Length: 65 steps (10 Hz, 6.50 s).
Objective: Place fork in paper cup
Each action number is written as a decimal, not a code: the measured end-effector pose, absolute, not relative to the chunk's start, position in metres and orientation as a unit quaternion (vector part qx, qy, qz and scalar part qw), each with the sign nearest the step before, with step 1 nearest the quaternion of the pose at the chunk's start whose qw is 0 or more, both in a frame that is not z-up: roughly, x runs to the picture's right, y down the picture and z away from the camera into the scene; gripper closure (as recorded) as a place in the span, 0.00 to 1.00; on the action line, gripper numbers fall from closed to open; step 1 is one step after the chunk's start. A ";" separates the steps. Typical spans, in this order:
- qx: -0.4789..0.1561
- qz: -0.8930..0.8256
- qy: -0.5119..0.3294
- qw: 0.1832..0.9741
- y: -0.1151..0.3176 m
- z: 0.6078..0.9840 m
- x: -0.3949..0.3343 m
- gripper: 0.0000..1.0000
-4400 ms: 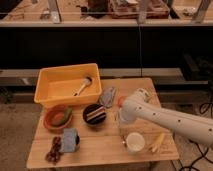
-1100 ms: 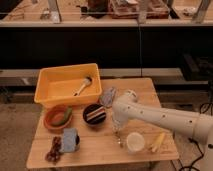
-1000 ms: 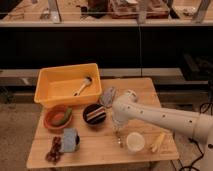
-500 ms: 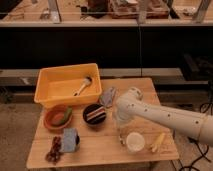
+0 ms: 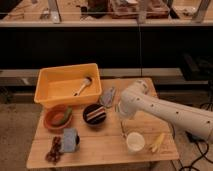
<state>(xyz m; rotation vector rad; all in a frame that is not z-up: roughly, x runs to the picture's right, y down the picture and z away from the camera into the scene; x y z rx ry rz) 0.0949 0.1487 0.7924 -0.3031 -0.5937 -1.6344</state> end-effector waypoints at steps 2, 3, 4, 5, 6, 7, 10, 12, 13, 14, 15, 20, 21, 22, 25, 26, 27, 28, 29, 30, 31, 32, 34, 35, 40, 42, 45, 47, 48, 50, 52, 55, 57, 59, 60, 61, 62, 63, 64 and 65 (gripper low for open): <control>-0.122 -0.716 -0.244 0.643 0.121 0.793 0.110 0.88; -0.117 -0.715 -0.241 0.645 0.112 0.794 0.113 0.88; -0.111 -0.715 -0.238 0.648 0.102 0.793 0.117 0.88; -0.105 -0.714 -0.235 0.651 0.090 0.789 0.122 0.88; -0.101 -0.714 -0.233 0.652 0.081 0.788 0.123 0.88; -0.100 -0.716 -0.233 0.651 0.073 0.789 0.122 0.88; -0.107 -0.716 -0.248 0.643 0.066 0.792 0.126 0.88; -0.110 -0.709 -0.276 0.639 0.073 0.785 0.140 0.88; -0.109 -0.705 -0.286 0.639 0.077 0.781 0.148 0.88; -0.105 -0.700 -0.297 0.640 0.082 0.772 0.159 0.88; -0.104 -0.700 -0.300 0.639 0.084 0.766 0.162 0.88; -0.110 -0.718 -0.309 0.614 0.125 0.707 0.162 0.88; -0.110 -0.713 -0.316 0.616 0.137 0.694 0.162 0.88; -0.108 -0.708 -0.321 0.620 0.149 0.680 0.162 0.88; -0.103 -0.694 -0.336 0.629 0.176 0.653 0.164 0.88; -0.102 -0.694 -0.337 0.628 0.177 0.653 0.164 0.88; -0.101 -0.695 -0.337 0.627 0.176 0.653 0.162 0.88; -0.101 -0.695 -0.337 0.627 0.176 0.653 0.163 0.88; -0.101 -0.695 -0.337 0.627 0.177 0.653 0.164 0.88; -0.101 -0.695 -0.337 0.628 0.177 0.653 0.164 0.88; -0.102 -0.695 -0.337 0.627 0.177 0.654 0.163 0.88; -0.102 -0.694 -0.337 0.629 0.177 0.655 0.163 0.88; -0.106 -0.685 -0.333 0.640 0.184 0.665 0.162 0.88; -0.108 -0.685 -0.327 0.642 0.192 0.675 0.161 0.88; -0.109 -0.699 -0.313 0.634 0.199 0.682 0.149 0.88; -0.109 -0.703 -0.309 0.632 0.202 0.680 0.148 0.88; -0.109 -0.708 -0.306 0.628 0.205 0.678 0.147 0.88; -0.111 -0.712 -0.304 0.623 0.207 0.678 0.146 0.86; -0.113 -0.713 -0.303 0.622 0.209 0.677 0.146 0.78; -0.117 -0.715 -0.300 0.620 0.212 0.677 0.146 0.60; -0.119 -0.716 -0.298 0.620 0.215 0.677 0.145 0.40; -0.120 -0.717 -0.301 0.617 0.222 0.674 0.144 0.20; -0.124 -0.714 -0.304 0.618 0.230 0.674 0.146 0.20; -0.126 -0.711 -0.304 0.622 0.234 0.674 0.148 0.20; -0.127 -0.710 -0.303 0.623 0.235 0.673 0.149 0.20; -0.125 -0.705 -0.303 0.628 0.234 0.671 0.151 0.20; -0.121 -0.699 -0.303 0.636 0.233 0.670 0.154 0.20; -0.121 -0.698 -0.303 0.637 0.234 0.670 0.155 0.20; -0.120 -0.699 -0.304 0.636 0.233 0.670 0.153 0.20; -0.120 -0.698 -0.303 0.637 0.234 0.670 0.155 0.20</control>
